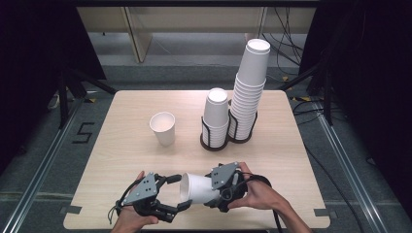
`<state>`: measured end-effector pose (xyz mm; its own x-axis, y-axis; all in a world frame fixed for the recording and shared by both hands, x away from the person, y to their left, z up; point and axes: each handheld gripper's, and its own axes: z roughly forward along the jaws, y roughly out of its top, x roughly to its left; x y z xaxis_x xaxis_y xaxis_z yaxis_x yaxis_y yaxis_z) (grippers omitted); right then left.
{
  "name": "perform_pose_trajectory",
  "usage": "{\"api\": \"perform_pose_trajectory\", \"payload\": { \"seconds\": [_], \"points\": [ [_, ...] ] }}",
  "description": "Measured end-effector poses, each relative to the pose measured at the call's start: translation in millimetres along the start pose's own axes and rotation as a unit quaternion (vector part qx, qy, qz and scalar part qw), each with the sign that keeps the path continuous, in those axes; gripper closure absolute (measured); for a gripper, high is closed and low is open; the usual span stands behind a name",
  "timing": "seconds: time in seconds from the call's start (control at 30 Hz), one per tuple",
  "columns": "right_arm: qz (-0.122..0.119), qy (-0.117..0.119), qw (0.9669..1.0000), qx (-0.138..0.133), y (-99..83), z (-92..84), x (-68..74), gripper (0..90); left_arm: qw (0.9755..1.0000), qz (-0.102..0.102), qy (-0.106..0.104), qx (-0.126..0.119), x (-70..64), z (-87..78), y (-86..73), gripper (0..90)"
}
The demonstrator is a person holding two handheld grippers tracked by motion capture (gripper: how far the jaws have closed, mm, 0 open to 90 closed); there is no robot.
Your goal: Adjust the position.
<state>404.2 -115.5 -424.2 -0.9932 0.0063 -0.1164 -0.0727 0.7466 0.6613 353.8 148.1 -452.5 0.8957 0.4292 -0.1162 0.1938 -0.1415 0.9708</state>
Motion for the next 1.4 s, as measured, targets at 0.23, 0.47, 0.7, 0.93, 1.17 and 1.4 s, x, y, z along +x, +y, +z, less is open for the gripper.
{"api": "perform_pose_trajectory", "payload": {
  "seconds": [0.23,0.47,0.7,0.93,1.17,1.4],
  "points": [
    [0.026,-0.036,0.9980,-0.044,-7.8,-12.7,-12.3,22.3,0.9998,-0.009,0.009,-0.012,3.8,-3.0,0.5,14.3],
    [0.042,-0.029,0.9937,-0.100,-7.6,-17.3,-14.0,22.2,0.9995,-0.023,0.005,-0.022,4.2,1.4,-2.0,14.5],
    [0.035,-0.009,0.9912,-0.127,-4.8,-13.1,-11.8,22.1,0.9992,-0.032,0.008,-0.022,1.7,3.8,-1.8,14.5],
    [0.029,0.010,0.9919,-0.123,-1.7,-1.9,-6.1,22.1,0.9984,-0.033,0.000,-0.045,-0.8,3.2,0.6,11.1],
    [0.024,0.021,0.9928,-0.116,1.4,8.3,-1.5,22.2,0.9986,-0.026,0.001,-0.046,-2.6,3.4,0.7,7.5],
    [0.027,0.029,0.9933,-0.109,1.7,16.0,1.2,22.2,0.9984,-0.023,0.002,-0.051,-5.2,5.4,0.3,6.9]
  ]
}}
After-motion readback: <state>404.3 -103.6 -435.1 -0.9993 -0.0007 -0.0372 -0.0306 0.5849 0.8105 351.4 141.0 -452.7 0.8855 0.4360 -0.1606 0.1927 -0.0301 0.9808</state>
